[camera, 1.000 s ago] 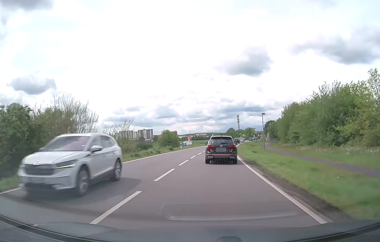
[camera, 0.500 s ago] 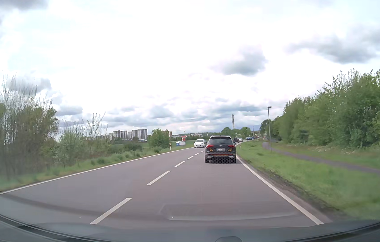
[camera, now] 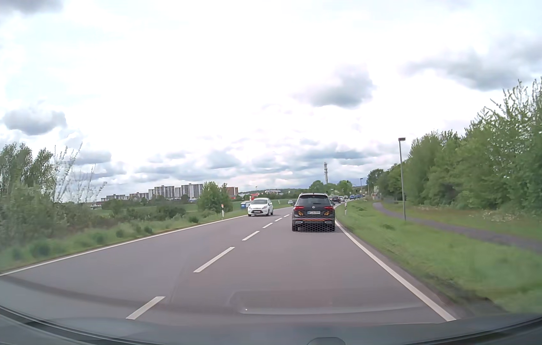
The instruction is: Follow the waypoints while adhering to traffic rules and regulations
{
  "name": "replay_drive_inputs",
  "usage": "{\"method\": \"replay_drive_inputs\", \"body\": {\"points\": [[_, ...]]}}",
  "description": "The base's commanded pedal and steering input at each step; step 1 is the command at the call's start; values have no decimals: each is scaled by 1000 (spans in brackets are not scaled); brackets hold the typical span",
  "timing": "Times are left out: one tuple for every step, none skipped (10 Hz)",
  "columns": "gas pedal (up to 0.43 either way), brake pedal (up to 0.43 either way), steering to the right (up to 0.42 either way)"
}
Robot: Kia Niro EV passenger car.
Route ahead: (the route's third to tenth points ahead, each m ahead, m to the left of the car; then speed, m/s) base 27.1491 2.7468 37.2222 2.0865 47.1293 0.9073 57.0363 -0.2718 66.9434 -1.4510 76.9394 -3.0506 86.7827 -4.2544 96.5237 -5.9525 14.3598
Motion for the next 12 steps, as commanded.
{"method": "replay_drive_inputs", "body": {"points": [[240,0,10],[260,0,10],[260,0,9],[268,0,9],[268,0,9],[268,0,9],[268,0,9],[268,0,9],[268,0,9],[260,0,9],[248,0,9],[240,0,9]]}}
